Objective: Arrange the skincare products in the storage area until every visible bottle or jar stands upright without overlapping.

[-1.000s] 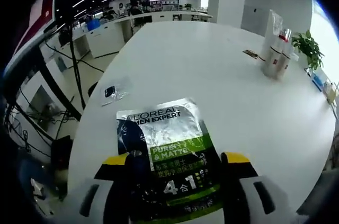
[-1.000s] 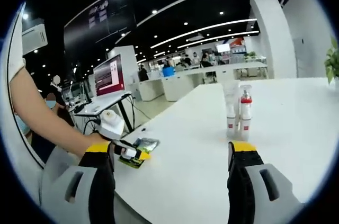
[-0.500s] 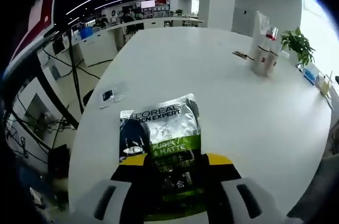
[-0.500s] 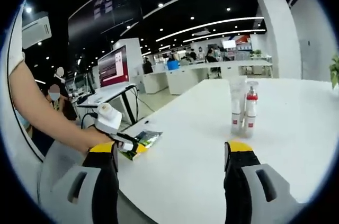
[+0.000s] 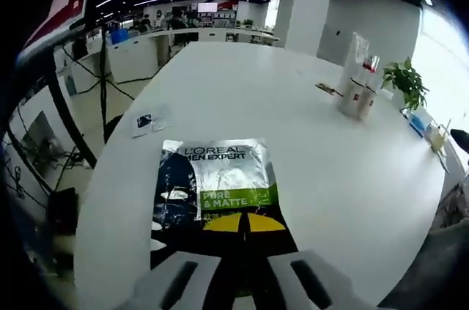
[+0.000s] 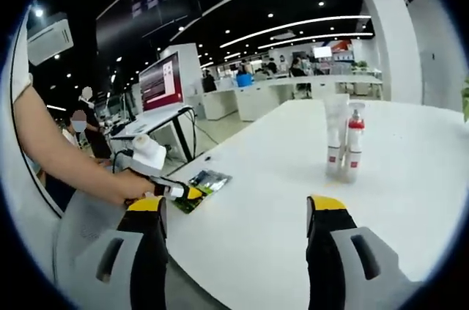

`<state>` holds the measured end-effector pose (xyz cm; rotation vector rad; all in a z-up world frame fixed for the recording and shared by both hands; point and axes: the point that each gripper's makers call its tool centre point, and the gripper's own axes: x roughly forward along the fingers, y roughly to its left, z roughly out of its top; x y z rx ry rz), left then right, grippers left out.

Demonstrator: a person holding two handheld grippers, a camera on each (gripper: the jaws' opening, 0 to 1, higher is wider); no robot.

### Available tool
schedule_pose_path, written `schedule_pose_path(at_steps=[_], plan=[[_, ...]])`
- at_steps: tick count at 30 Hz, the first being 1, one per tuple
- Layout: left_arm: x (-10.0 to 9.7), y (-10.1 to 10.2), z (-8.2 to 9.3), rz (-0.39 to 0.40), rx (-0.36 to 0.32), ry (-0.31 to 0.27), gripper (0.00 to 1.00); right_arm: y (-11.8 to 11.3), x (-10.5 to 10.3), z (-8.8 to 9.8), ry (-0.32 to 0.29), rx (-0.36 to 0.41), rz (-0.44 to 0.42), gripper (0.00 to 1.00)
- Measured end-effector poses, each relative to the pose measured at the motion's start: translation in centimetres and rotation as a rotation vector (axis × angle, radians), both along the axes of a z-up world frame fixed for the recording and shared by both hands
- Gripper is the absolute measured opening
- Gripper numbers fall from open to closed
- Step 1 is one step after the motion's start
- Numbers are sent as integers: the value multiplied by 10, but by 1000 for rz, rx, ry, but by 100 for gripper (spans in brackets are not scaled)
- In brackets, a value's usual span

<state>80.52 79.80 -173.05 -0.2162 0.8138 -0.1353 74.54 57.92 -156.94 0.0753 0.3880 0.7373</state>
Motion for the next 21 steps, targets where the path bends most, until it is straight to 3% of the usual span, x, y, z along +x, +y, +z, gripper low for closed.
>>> schedule_pose_path(at_steps=[4,7,9,10,11,14,18,19,20,21], plan=[[2,0,0,-30,-5,14,0,3,-1,-4,9,-12,15,72],[3,-1,1,27,-75,36,0,6,-3,-6,16,-21,30,72],[1,2,8,13,-26,3,0,8,-5,-7,19,-28,43,72],[4,6,15,-1,23,-52,1,9,-6,-8,21,-29,49,72],[5,7,17,1,40,-65,7,11,-6,-9,23,-32,56,72],[8,15,20,4,114,-87,47,17,-9,-13,35,-43,86,72],[12,22,13,65,113,-64,95,25,-14,-19,49,-64,128,72],[7,19,3,89,76,5,100,27,-16,-20,50,-68,136,72],[6,14,2,48,56,22,97,28,-17,-20,50,-73,142,72],[11,19,0,58,96,3,98,29,-18,-22,51,-82,148,72]])
